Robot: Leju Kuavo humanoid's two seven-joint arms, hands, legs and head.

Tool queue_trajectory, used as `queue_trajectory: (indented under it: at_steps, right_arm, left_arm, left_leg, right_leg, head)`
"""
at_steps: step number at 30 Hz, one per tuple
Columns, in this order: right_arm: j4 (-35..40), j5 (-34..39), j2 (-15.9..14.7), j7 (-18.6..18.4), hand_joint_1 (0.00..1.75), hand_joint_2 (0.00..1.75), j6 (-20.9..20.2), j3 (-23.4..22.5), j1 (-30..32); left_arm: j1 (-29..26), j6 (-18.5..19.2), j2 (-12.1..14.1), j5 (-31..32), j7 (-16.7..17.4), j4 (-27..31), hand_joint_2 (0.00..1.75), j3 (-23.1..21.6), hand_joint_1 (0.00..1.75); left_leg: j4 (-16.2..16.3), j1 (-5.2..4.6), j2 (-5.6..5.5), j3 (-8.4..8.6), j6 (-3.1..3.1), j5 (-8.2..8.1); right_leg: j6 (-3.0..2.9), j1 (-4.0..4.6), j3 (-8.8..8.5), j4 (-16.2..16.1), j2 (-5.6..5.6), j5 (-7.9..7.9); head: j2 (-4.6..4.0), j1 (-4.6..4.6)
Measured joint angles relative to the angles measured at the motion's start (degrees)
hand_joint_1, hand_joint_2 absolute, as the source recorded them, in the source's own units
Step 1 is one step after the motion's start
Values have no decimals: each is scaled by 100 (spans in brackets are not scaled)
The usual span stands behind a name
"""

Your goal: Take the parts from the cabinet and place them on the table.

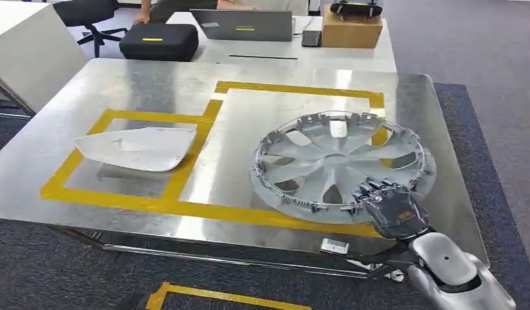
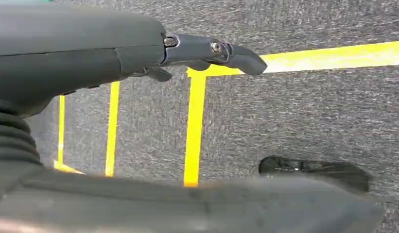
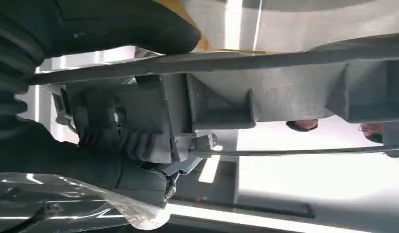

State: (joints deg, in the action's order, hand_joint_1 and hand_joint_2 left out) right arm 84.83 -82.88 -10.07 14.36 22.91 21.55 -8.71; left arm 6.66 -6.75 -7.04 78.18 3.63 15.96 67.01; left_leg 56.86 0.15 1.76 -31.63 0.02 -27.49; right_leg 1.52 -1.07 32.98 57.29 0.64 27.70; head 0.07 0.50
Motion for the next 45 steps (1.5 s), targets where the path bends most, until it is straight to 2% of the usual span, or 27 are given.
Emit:
queue_trajectory:
  at_steps: [13,19,21,23,25,31,36,40,45]
  right_arm:
    - [-7,87,-11,-33,0,175,-88,-2,-18]
    - [-7,66,30,-284,0,175,-608,-2,-30]
    - [0,148,78,-397,0,175,-958,2,-53]
    - [61,342,144,-577,0,175,-1507,31,-152]
    - [123,483,186,-706,0,175,-1832,103,-268]
    - [240,682,236,-776,0,175,-2075,212,-448]
    - [245,2025,223,-872,0,175,-3199,326,-781]
    - [243,3473,-117,-1067,0,175,-3968,625,-1290]
    - [306,4553,-711,-1253,0,175,-4558,1137,-2007]
  left_arm:
    - [-8,-101,4,15,-24,-4,0,7,0]
    - [-8,-96,2,-70,-24,-4,0,64,0]
    - [-8,-94,2,-148,-18,-4,0,116,0]
    - [-8,-92,2,-247,22,-4,0,186,0]
    - [-8,-92,0,-293,31,-4,0,247,0]
    - [-13,-90,0,-337,44,-4,0,348,0]
    - [-12,-87,0,-509,98,-4,0,464,0]
    - [-19,-70,4,-623,114,-4,0,546,0]
    - [-31,-11,7,-704,131,-4,0,623,0]
  left_leg:
    - [0,0,0,0,0,0]
    - [1,-1,0,0,0,0]
    - [1,-1,0,0,0,0]
    - [1,-1,2,1,0,0]
    - [1,-1,2,1,0,1]
    - [1,0,0,0,0,1]
    - [3,-2,3,1,0,1]
    - [8,-2,2,0,0,1]
    - [15,-3,1,-3,1,1]
  right_leg:
    - [0,0,-1,0,0,0]
    - [1,0,-4,0,0,-1]
    - [1,0,-5,0,0,-1]
    - [2,-1,-3,0,-4,-4]
    - [2,-1,-2,0,-3,-4]
    - [2,0,-5,1,0,-4]
    - [2,-1,-2,1,-7,-5]
    - [4,-1,-3,1,-3,-9]
    - [7,-1,-4,1,-1,-11]
  head:
    - [0,2]
    - [0,0]
    - [0,4]
    - [0,2]
    - [0,2]
    - [0,2]
    - [0,0]
    - [0,0]
    - [0,2]
